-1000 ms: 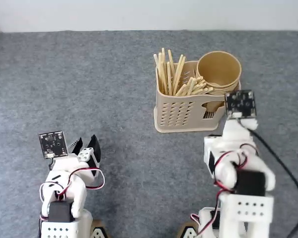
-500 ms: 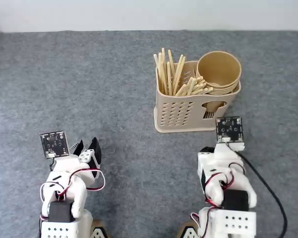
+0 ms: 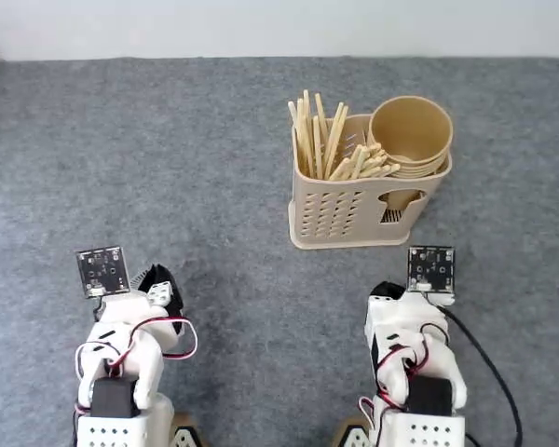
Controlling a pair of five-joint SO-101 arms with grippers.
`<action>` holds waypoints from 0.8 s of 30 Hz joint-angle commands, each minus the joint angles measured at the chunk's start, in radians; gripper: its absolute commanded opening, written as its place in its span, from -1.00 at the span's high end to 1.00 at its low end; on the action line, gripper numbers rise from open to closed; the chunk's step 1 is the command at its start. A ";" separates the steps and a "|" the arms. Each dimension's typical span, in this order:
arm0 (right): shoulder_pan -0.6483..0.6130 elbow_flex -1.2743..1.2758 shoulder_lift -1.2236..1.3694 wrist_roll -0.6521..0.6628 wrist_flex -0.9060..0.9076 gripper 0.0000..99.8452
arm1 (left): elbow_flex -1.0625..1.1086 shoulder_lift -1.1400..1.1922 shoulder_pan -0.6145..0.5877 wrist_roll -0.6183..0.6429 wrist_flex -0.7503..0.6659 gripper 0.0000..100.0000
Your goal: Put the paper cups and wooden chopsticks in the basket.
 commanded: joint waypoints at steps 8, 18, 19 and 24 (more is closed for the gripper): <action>-0.016 0.020 -0.001 -0.017 0.079 0.98 | -0.010 -0.020 0.000 -0.003 0.098 0.97; -0.012 0.020 0.007 -0.015 0.213 0.98 | -0.010 -0.020 -0.002 -0.003 0.288 0.97; -0.012 0.020 0.007 -0.012 0.237 0.98 | -0.010 -0.020 -0.002 -0.003 0.288 0.97; -0.012 0.020 -0.001 -0.012 0.288 0.98 | -0.010 -0.020 -0.002 -0.003 0.288 0.97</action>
